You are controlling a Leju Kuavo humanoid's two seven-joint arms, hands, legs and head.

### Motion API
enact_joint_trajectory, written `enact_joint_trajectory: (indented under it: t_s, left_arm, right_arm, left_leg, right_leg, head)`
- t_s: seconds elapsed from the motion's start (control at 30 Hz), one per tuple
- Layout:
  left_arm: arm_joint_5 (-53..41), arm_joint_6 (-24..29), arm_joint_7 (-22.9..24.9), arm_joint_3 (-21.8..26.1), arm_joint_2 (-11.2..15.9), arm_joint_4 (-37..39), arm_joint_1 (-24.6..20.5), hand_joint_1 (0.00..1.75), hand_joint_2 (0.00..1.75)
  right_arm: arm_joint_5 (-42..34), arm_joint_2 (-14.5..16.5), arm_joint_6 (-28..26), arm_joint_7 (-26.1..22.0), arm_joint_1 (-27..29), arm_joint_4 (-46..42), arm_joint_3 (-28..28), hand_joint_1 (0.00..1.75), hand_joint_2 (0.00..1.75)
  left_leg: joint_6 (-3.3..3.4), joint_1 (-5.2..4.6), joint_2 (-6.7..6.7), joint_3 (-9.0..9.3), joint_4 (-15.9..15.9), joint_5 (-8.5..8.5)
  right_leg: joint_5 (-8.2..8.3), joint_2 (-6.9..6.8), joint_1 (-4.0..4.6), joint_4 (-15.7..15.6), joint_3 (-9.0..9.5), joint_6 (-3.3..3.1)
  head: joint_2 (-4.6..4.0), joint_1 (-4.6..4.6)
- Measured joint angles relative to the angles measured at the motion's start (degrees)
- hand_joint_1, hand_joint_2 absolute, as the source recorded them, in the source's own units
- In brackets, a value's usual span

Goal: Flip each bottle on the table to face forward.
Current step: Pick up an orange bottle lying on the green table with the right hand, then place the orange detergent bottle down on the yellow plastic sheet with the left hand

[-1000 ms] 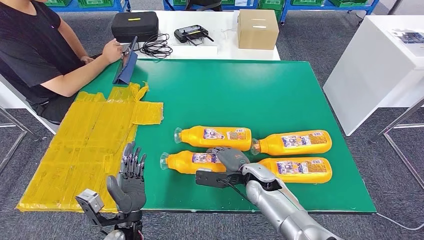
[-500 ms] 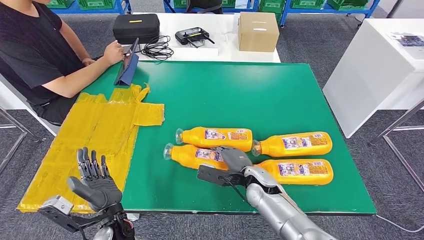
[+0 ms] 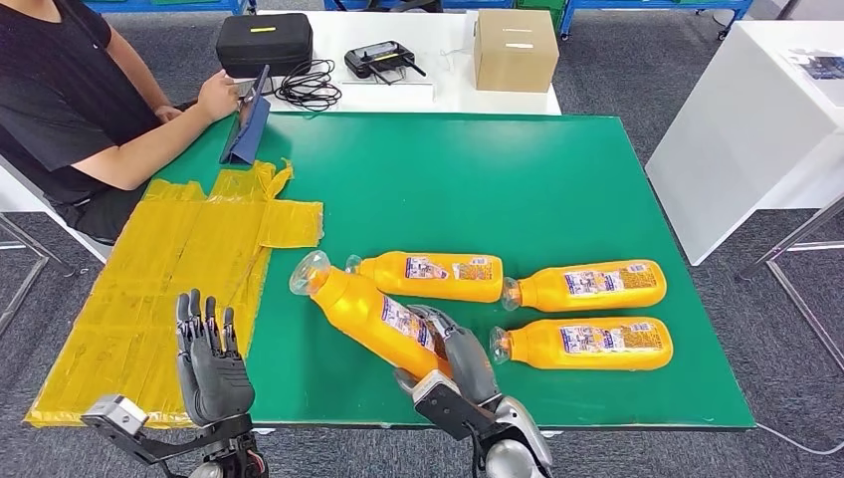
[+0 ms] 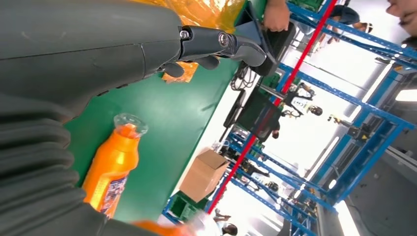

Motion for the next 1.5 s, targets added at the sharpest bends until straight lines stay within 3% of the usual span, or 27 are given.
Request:
enact_joint_trajectory:
  t_s: [0.27,0.97,1.2,1.5]
  left_arm:
    - [-2.07,-6.31,0.02,-0.33,-0.04,0.92,0.02,0.00,1.75]
    - [-12.30,-23.66,-2.80,-4.58,-0.05,1.93,0.08,0.00,1.75]
    - [-15.85,-24.57,-3.00,-5.57,-0.03,2.19,0.02,0.00,1.75]
    - [-23.02,-17.38,-3.39,-7.74,1.36,4.64,-0.63,0.00,1.75]
  right_arm:
    - [-0.18,0.42,0.27,-3.51,2.52,-4.91,-1.25,1.75,1.75]
    - [5.29,1.92,5.29,-4.32,2.87,-6.21,2.34,1.75,1.75]
    - [6.96,3.98,6.64,-4.05,0.79,-3.08,8.31,1.75,1.75]
    - [6.26,3.93,7.11,-3.70,-1.78,-1.85,11.77,1.75,1.75]
  left_leg:
    - [0.00,-0.04,0.01,-0.08,0.00,-0.01]
    - [0.00,-0.03,0.00,-0.14,0.00,0.00]
    - [0.00,-0.01,0.00,-0.17,0.00,0.00]
    - [0.00,-0.03,0.00,-0.17,0.00,0.00]
  right_leg:
    - [0.00,0.00,-0.01,-0.01,-0.08,0.00]
    - [0.00,0.00,-0.01,-0.01,-0.11,0.00]
    - [0.00,0.00,0.00,0.00,-0.16,0.00]
    - [0.00,0.00,0.00,0.01,-0.17,0.00]
  head:
    - [0.00,0.00]
    - [0.00,0.00]
    - [0.00,-0.01]
    - [0.00,0.01]
